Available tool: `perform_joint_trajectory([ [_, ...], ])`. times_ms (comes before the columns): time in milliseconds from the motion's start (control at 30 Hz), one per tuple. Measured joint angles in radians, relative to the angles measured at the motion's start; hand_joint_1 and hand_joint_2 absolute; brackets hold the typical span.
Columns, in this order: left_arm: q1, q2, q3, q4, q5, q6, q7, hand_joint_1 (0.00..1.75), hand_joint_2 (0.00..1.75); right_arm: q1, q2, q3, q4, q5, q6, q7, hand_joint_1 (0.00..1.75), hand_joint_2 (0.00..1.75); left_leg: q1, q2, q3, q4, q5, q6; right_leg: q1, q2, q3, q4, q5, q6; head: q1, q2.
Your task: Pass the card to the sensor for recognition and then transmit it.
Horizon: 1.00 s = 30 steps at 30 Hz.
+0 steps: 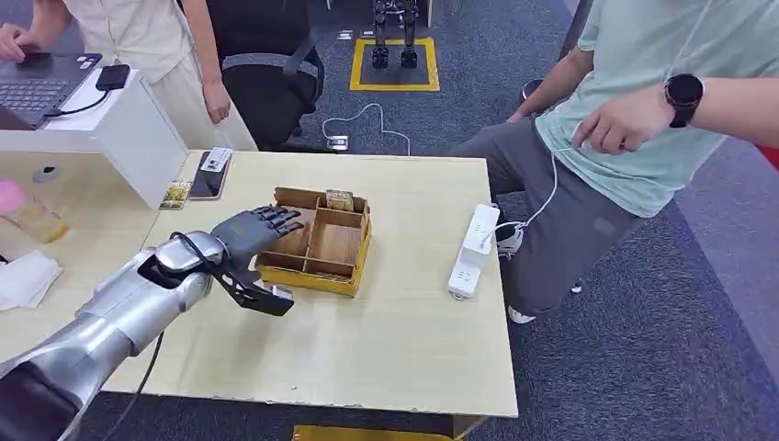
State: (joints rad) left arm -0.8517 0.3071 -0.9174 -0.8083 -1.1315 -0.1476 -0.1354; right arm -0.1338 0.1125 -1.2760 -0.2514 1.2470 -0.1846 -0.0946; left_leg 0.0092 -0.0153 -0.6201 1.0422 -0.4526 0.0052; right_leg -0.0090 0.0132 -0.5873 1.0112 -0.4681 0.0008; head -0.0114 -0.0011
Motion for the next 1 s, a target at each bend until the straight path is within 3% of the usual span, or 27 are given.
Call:
perform_joint_trajectory([
  [567, 0.014, 0.019, 0.001, 0.002, -0.016, 0.004, 0.005, 0.0, 1.75, 0.0, 0.0, 0.0, 0.0, 0.0, 0.001, -0.003, 0.0, 1.75, 0.0, 0.0, 0.0, 0.0, 0.0, 0.0, 0.0, 0.0, 0.0, 0.0, 0.0, 0.0, 0.0, 0.0],
  [1000, 0.032, -0.026, 0.018, 0.003, -0.072, 0.037, 0.04, 0.0, 1.75, 0.0, 0.0, 0.0, 0.0, -0.001, -0.001, 0.005, 0.0, 1.75, 0.0, 0.0, 0.0, 0.0, 0.0, 0.0, 0.0, -0.001, 0.0, 0.0, 0.0, 0.0, 0.0, 0.0],
])
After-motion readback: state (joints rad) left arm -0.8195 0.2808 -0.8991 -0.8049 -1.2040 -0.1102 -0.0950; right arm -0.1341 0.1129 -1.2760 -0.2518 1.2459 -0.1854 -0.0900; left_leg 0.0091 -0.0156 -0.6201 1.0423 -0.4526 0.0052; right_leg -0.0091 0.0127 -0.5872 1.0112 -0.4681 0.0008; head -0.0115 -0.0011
